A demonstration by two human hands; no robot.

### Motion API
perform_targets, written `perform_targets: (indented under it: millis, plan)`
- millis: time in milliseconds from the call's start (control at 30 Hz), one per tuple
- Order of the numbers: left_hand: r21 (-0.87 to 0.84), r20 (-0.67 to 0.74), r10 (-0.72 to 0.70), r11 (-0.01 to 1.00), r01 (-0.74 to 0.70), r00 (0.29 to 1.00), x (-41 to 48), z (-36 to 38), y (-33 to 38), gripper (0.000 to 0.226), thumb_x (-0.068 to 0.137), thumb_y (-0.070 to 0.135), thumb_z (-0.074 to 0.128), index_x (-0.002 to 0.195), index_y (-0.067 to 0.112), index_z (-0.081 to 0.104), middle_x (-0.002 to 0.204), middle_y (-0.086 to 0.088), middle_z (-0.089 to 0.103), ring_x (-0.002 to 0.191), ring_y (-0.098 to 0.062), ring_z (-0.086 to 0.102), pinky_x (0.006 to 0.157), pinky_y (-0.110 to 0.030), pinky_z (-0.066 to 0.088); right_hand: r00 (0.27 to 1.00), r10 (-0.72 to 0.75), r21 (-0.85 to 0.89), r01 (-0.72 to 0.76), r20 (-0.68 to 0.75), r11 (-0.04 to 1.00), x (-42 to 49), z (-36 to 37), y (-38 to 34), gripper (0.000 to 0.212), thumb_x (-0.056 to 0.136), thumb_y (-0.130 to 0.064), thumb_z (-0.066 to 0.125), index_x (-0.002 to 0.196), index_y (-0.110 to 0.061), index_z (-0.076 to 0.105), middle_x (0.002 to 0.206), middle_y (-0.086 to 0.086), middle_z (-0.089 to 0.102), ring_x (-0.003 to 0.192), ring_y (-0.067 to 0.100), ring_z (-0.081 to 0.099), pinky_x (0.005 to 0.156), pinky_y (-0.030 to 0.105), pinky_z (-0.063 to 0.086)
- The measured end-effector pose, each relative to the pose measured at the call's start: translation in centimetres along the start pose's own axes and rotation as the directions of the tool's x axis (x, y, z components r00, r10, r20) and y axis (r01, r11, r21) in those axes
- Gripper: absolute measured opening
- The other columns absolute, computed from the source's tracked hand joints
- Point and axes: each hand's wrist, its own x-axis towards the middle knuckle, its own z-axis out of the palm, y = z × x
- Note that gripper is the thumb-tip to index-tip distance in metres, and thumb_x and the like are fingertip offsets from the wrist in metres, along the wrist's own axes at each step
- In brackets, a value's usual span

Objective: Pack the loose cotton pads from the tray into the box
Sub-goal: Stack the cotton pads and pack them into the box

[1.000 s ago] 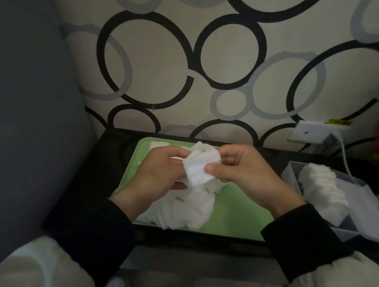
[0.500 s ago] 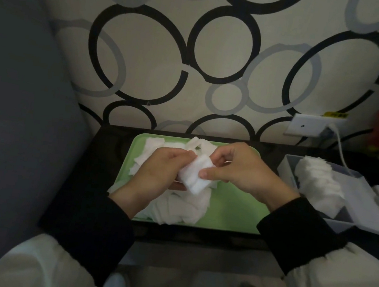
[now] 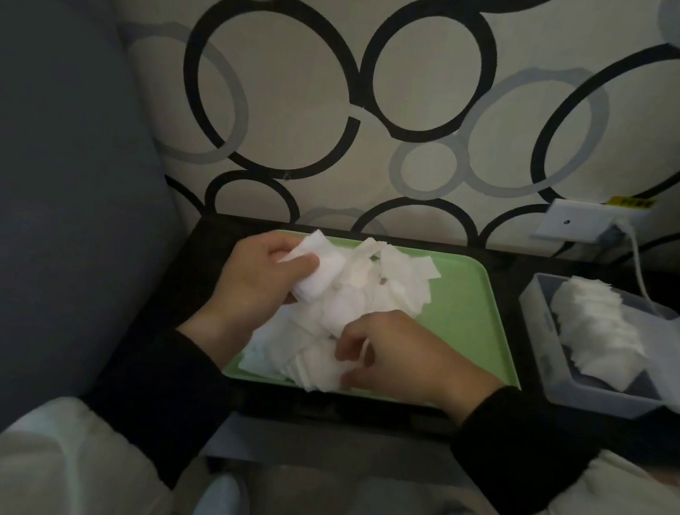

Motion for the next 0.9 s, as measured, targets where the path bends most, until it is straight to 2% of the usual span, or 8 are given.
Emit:
perform_targets:
  millis: [133,300,467,667,733,800,833,900]
  plan:
    - [0.007,0.024,0.011,1.000,-0.011,1.000,-0.4,-0.5,-0.4,0.015,0.091,0.017,0.069,0.105,0.021,0.071,0.108,-0.004,0.071,0.101,-0.022,0.068,0.075,-0.035,0.059,0.999,0.033,-0.131,-0.037,-0.029,0.991,-0.1,1.4,0.3,0.042,0.070,-0.042,0.081,0.106,-0.028,0.063,0.106,-0.006,0.058,0.087,0.011,0.050,0.076,0.028,0.046]
    - [0.028,0.037,0.004,1.000,-0.005,0.999,-0.6,-0.5,-0.6,0.013,0.090,0.016,0.069,0.101,0.024,0.070,0.109,-0.004,0.070,0.103,-0.024,0.067,0.078,-0.040,0.060,0.996,0.063,-0.039,-0.066,-0.065,0.997,-0.3,1.5,0.6,0.042,0.072,-0.045,0.081,0.105,-0.026,0.064,0.100,-0.006,0.058,0.087,0.012,0.054,0.079,0.030,0.049]
    - [0.034,0.034,0.017,0.999,-0.018,0.999,-0.7,-0.3,-0.6,0.013,0.090,0.016,0.070,0.096,0.027,0.069,0.106,-0.004,0.070,0.103,-0.025,0.066,0.081,-0.045,0.061,0.996,0.039,-0.109,-0.048,-0.083,0.993,-0.1,1.7,0.9,0.041,0.073,-0.047,0.079,0.107,-0.027,0.066,0.099,-0.007,0.054,0.089,0.013,0.053,0.080,0.031,0.048]
    - [0.052,0.026,-0.011,0.999,0.010,1.000,-0.6,-0.1,-0.6,0.018,0.089,0.017,0.070,0.107,0.018,0.070,0.111,-0.005,0.069,0.106,-0.025,0.065,0.084,-0.047,0.060,0.990,0.018,-0.099,-0.033,-0.142,0.995,0.3,2.1,0.8,0.014,0.083,-0.033,0.063,0.094,-0.028,0.070,0.095,-0.006,0.052,0.088,0.016,0.057,0.074,0.033,0.048]
    - [0.060,0.026,-0.018,0.998,0.016,0.999,-0.5,-0.1,-0.7,0.021,0.089,0.018,0.071,0.111,0.016,0.070,0.112,-0.006,0.069,0.107,-0.026,0.065,0.085,-0.047,0.060,0.983,0.048,-0.014,-0.051,-0.180,0.999,0.3,1.7,0.9,0.007,0.083,-0.028,0.064,0.086,-0.028,0.069,0.091,-0.008,0.055,0.082,0.011,0.055,0.071,0.030,0.046]
    - [0.062,0.028,-0.017,0.998,0.016,0.999,-0.4,-0.1,-0.7,0.018,0.089,0.018,0.071,0.107,0.019,0.069,0.111,-0.006,0.069,0.106,-0.025,0.065,0.083,-0.045,0.060,0.963,0.118,0.211,-0.066,-0.241,0.975,0.3,1.2,1.0,0.012,0.084,-0.022,0.068,0.075,-0.029,0.065,0.082,-0.013,0.060,0.073,0.003,0.055,0.067,0.022,0.042]
    - [0.065,0.024,-0.022,0.998,0.020,0.999,-0.5,-0.1,-0.7,0.018,0.089,0.018,0.071,0.107,0.020,0.069,0.111,-0.006,0.069,0.105,-0.025,0.065,0.082,-0.044,0.060,0.949,0.180,0.376,-0.073,-0.259,0.924,0.2,0.9,1.1,0.019,0.085,-0.018,0.069,0.070,-0.028,0.063,0.073,-0.015,0.061,0.067,0.000,0.055,0.065,0.019,0.042]
    - [0.073,0.003,-0.036,0.997,0.036,0.999,-0.5,-0.1,-0.8,0.023,0.089,0.018,0.072,0.111,0.018,0.068,0.113,-0.007,0.068,0.106,-0.025,0.065,0.081,-0.041,0.060,0.933,0.284,0.691,-0.056,-0.220,0.720,-0.1,0.2,1.0,0.021,0.088,-0.011,0.069,0.070,-0.022,0.064,0.064,-0.015,0.058,0.065,0.003,0.055,0.064,0.020,0.046]
